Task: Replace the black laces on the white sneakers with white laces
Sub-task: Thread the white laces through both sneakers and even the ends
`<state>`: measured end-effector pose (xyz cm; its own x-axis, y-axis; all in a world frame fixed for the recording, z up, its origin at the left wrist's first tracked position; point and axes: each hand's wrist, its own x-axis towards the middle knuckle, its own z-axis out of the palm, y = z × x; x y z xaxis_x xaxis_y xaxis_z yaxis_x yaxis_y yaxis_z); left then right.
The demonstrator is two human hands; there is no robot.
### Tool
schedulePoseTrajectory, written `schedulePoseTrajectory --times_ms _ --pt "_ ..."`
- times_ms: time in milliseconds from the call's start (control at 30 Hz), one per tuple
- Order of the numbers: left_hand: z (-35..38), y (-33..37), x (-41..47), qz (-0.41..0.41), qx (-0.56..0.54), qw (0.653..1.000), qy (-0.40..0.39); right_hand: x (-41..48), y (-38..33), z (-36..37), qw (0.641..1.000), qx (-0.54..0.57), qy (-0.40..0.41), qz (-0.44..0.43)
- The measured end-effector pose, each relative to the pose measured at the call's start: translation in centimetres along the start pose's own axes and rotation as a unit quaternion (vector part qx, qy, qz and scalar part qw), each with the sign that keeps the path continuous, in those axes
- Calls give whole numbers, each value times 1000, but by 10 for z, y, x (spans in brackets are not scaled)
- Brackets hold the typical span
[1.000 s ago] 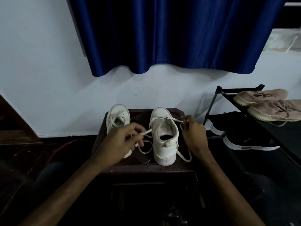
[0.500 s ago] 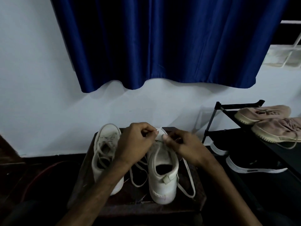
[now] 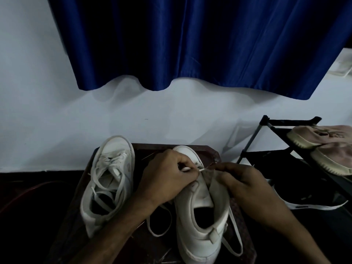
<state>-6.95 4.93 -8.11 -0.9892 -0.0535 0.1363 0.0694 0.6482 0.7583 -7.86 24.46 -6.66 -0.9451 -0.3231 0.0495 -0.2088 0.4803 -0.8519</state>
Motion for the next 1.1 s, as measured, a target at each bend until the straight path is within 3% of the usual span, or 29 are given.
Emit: schedulePoseTrajectory --times_ms 433,533,600,767,933,1033,1100 --pt "9 -1 5 38 25 999 -3 -2 5 7 999 39 -5 2" --pt "9 0 3 41 45 998 -3 -4 2 6 990 128 -35 45" --pt "8 -2 1 39 53 998 2 -1 4 13 981 181 -10 74" --pt "5 0 -4 44 65 997 -22 9 20 35 995 65 74 22" --pt "11 5 -26 -14 119 992 -42 -1 11 47 992 -55 117 -12" --pt "11 1 -31 -16 72 997 0 -5 10 43 994 21 101 18" --pt "14 1 -34 -27 13 999 10 -10 15 28 993 92 34 63"
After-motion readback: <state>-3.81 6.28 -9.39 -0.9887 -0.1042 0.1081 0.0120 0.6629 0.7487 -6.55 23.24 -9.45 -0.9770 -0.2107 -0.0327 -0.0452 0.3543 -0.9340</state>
